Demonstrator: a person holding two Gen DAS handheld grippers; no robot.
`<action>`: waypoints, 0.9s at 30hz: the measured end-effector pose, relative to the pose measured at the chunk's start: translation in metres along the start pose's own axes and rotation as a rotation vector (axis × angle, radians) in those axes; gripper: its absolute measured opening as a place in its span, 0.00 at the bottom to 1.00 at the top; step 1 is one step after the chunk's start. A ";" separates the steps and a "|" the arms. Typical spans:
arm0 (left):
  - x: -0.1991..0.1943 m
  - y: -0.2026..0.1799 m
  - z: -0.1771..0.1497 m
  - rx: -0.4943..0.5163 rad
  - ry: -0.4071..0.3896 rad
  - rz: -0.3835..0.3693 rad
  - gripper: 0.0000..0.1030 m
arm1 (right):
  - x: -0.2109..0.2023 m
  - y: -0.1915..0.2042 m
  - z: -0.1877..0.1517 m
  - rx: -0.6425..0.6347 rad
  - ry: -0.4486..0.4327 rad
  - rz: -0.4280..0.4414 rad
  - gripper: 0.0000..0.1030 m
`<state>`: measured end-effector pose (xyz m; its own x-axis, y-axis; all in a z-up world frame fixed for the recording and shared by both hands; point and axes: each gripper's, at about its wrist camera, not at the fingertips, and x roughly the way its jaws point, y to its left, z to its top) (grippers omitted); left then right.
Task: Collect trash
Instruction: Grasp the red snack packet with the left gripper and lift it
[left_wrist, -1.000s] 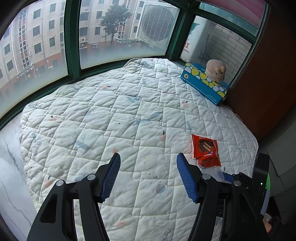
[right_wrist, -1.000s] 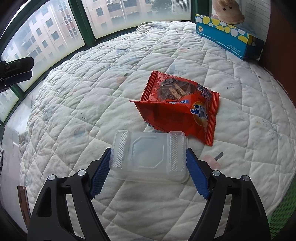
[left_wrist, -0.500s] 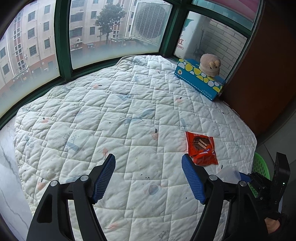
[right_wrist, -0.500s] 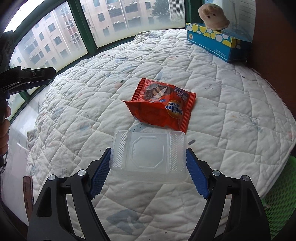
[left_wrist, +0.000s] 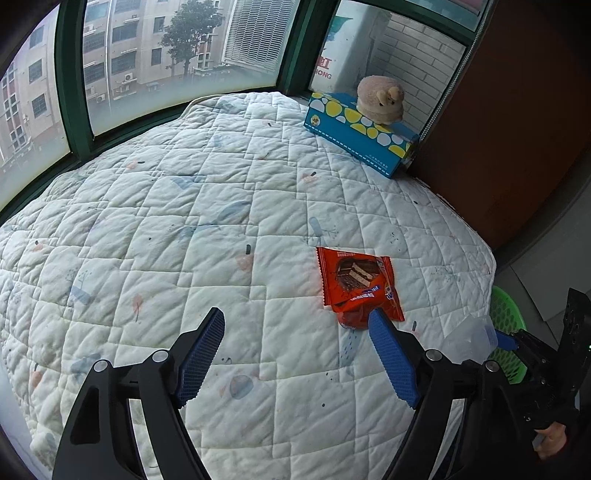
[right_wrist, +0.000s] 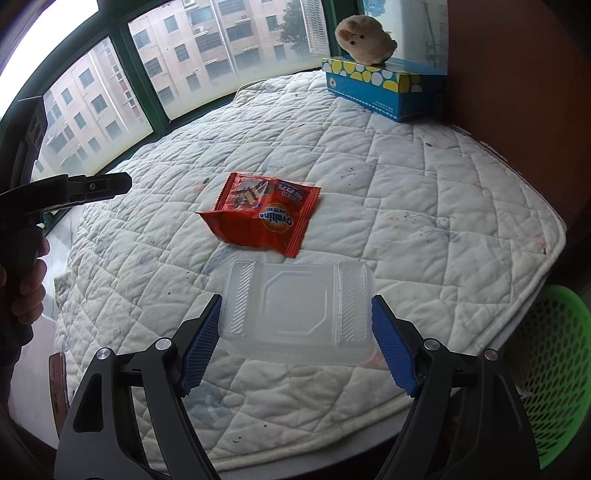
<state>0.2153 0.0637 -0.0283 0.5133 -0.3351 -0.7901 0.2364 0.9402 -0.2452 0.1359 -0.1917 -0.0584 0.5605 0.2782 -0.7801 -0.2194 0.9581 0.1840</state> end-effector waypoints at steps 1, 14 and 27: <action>0.004 -0.004 0.000 0.006 0.005 -0.006 0.75 | -0.002 -0.004 -0.001 0.007 -0.002 -0.004 0.76; 0.073 -0.038 0.006 0.038 0.100 -0.072 0.86 | -0.024 -0.044 -0.008 0.076 -0.028 -0.045 0.76; 0.115 -0.028 0.018 -0.104 0.143 -0.159 0.72 | -0.029 -0.068 -0.014 0.115 -0.027 -0.067 0.76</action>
<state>0.2821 -0.0020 -0.1024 0.3528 -0.4745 -0.8064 0.2148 0.8799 -0.4238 0.1231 -0.2655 -0.0566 0.5927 0.2137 -0.7766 -0.0885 0.9756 0.2010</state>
